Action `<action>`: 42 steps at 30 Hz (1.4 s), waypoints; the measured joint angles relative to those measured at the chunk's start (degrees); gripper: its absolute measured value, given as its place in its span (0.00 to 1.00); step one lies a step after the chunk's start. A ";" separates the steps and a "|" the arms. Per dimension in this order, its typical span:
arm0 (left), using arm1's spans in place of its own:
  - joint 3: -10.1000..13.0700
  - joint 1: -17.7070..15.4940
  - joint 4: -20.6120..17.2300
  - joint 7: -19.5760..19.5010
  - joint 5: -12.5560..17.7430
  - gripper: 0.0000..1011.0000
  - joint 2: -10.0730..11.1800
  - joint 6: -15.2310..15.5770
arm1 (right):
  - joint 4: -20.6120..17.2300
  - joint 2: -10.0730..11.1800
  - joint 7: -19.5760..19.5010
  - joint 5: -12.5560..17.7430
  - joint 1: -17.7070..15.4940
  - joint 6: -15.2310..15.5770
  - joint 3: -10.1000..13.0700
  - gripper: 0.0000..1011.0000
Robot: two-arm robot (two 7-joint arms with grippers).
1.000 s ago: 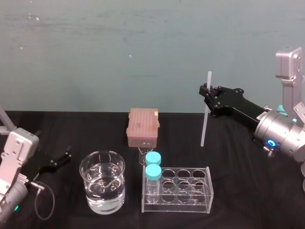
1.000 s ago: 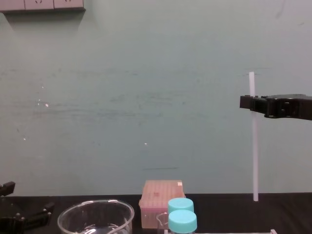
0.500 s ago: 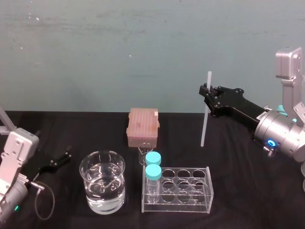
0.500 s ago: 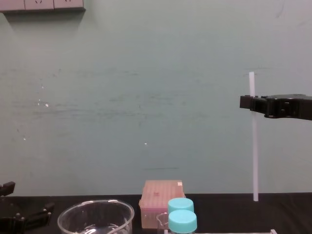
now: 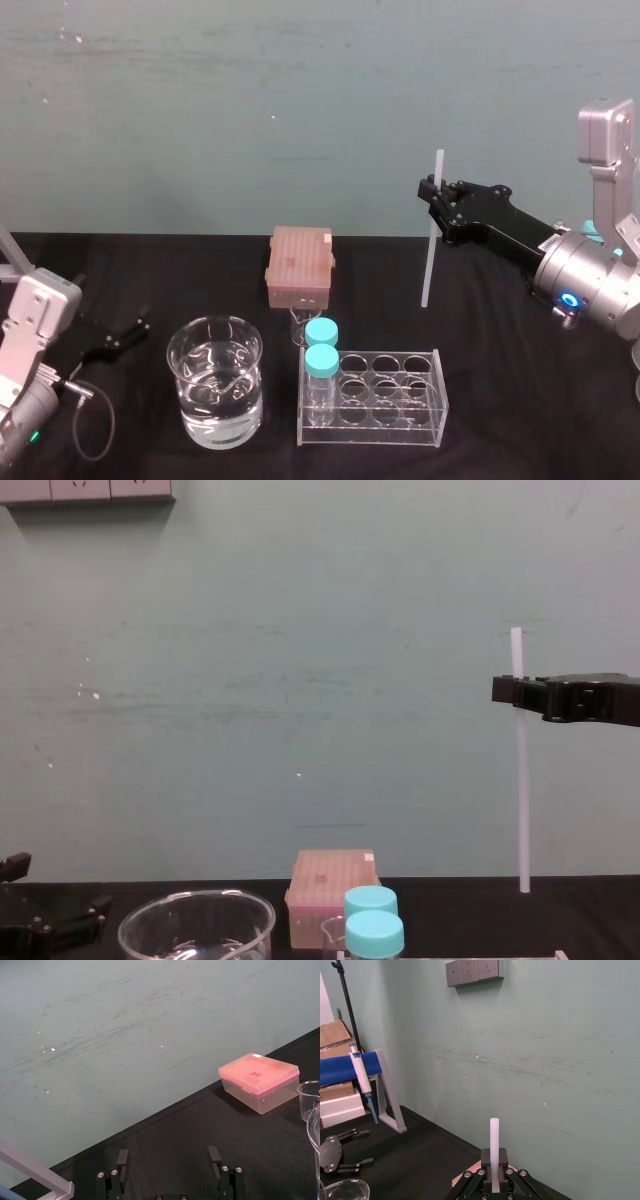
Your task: Pick up the stirring rod with one hand, then place it down.
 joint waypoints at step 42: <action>0.00 0.00 0.00 0.00 0.00 0.99 0.00 0.00 | -1.44 -0.09 2.29 1.21 -0.22 0.39 2.40 0.07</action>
